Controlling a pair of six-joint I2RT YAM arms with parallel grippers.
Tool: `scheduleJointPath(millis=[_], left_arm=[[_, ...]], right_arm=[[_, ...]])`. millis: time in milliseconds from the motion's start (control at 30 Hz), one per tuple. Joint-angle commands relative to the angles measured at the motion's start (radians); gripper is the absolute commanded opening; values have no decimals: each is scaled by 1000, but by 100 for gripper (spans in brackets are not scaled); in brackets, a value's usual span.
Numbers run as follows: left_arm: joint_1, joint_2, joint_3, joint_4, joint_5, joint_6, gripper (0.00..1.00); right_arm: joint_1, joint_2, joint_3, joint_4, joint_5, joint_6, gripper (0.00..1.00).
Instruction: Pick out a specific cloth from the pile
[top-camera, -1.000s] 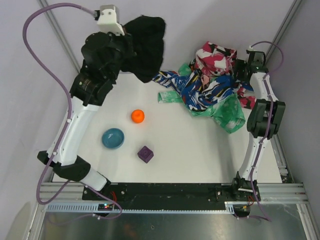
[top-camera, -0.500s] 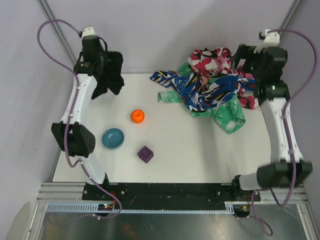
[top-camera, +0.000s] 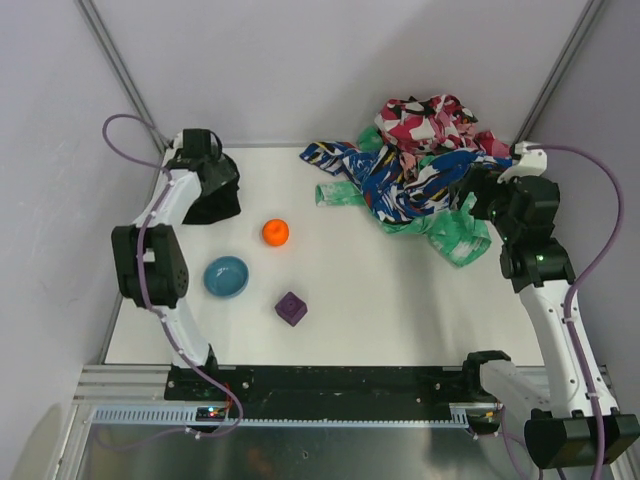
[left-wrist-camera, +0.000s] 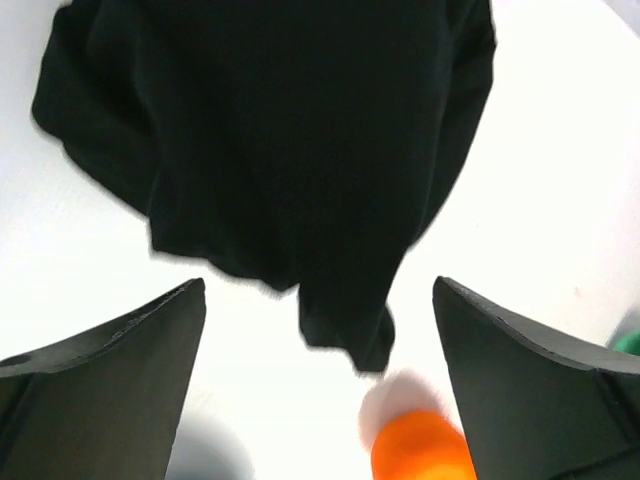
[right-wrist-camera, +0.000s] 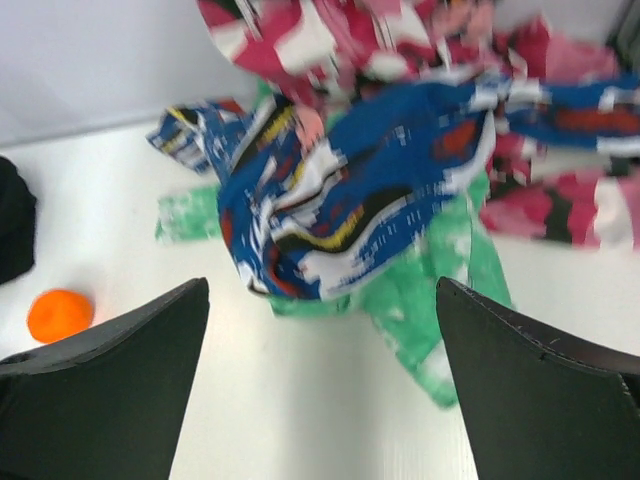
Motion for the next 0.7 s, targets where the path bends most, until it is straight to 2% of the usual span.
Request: scheduleJointPath(millis=[0, 233, 367, 500, 667], left_arm=[[-3, -314, -124, 39, 15, -85, 99], [-29, -739, -567, 40, 280, -125, 100], [-112, -969, -769, 38, 291, -156, 100], [-135, -1146, -885, 29, 311, -192, 100], [-137, -1246, -914, -4, 298, -201, 100]], right_arm=[[-5, -13, -38, -95, 62, 82, 100], [-3, -92, -211, -9, -50, 113, 99], [-3, -178, -312, 35, -67, 129, 99], [0, -265, -416, 58, -83, 152, 100], [0, -381, -500, 85, -89, 160, 99]])
